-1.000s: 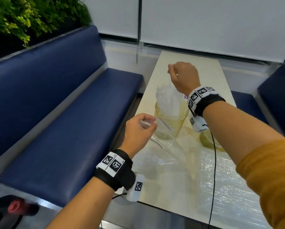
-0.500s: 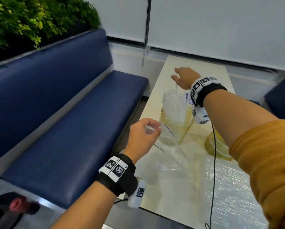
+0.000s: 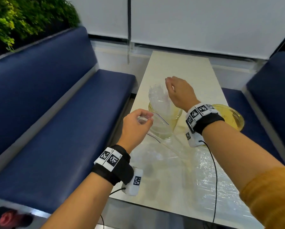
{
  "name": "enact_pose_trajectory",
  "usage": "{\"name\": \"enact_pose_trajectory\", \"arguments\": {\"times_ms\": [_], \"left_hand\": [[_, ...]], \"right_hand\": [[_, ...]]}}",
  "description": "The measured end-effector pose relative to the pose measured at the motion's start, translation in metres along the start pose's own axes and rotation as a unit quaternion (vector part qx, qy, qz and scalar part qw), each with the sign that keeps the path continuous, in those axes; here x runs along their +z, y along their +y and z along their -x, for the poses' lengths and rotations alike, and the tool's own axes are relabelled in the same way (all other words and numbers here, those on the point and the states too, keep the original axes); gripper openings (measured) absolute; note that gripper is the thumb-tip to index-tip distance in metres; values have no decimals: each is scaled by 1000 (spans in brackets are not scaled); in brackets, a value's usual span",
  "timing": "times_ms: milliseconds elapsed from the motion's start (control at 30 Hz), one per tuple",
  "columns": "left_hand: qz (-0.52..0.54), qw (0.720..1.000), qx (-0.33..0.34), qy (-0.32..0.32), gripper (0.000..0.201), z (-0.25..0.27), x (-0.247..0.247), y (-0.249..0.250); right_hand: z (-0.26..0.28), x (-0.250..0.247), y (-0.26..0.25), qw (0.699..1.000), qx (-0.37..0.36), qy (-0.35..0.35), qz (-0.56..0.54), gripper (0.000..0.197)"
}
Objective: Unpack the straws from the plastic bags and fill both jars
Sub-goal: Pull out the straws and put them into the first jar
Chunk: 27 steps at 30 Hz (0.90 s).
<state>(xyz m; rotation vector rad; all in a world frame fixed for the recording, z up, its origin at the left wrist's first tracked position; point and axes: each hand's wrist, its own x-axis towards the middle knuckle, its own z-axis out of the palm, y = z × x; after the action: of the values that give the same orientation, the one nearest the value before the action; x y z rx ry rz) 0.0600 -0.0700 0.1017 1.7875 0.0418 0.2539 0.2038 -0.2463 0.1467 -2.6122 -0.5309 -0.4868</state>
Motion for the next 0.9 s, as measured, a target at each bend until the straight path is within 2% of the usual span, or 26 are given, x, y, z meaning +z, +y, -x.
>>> {"name": "enact_pose_trajectory", "arguments": {"times_ms": [33,133,167,200,300,333,367,400,467,533,567,600,700,833,900], "left_hand": [[1,1000,-2,-1,10,0,1,1],[4,1000,-13,-12,16,1,3,3],[6,1000,-15,-23,20,2,3,3],[8,999,-13,-39,26,3,4,4],[8,996,3,-93,47,7,5,5],[5,994,7,-107,53,8,6,4],[1,993,11,-116,57,9,6,4],[-2,992,14,-123,61,10,7,4],[-4,991,25,-131,66,11,8,4],[-11,989,35,-142,68,13,9,5],[-11,989,33,-147,68,15,10,6],[-7,988,31,-154,68,17,11,6],[-4,985,37,-170,73,25,14,4],[-13,984,49,-168,78,33,16,3],[-6,984,55,-167,78,37,18,4]], "right_hand": [[3,3,3,1000,12,19,-6,39],[13,14,10,995,45,-72,-50,38],[15,14,10,995,47,-70,-60,40],[16,10,9,996,45,-46,-62,43],[23,-12,-7,993,27,100,-50,41],[29,-23,-15,990,9,132,-55,42],[37,-34,-24,989,-10,131,-71,44],[47,-43,-32,991,-22,87,-101,45],[72,-55,-50,982,-5,-109,-156,42],[95,-43,-55,949,-16,-293,-112,30],[106,-31,-56,935,-30,-347,-62,23],[115,-17,-55,925,-31,-378,-16,24],[132,13,-51,917,-18,-396,51,56],[144,32,-52,860,-41,-459,219,92],[149,44,-56,838,-66,-469,271,95]]}}
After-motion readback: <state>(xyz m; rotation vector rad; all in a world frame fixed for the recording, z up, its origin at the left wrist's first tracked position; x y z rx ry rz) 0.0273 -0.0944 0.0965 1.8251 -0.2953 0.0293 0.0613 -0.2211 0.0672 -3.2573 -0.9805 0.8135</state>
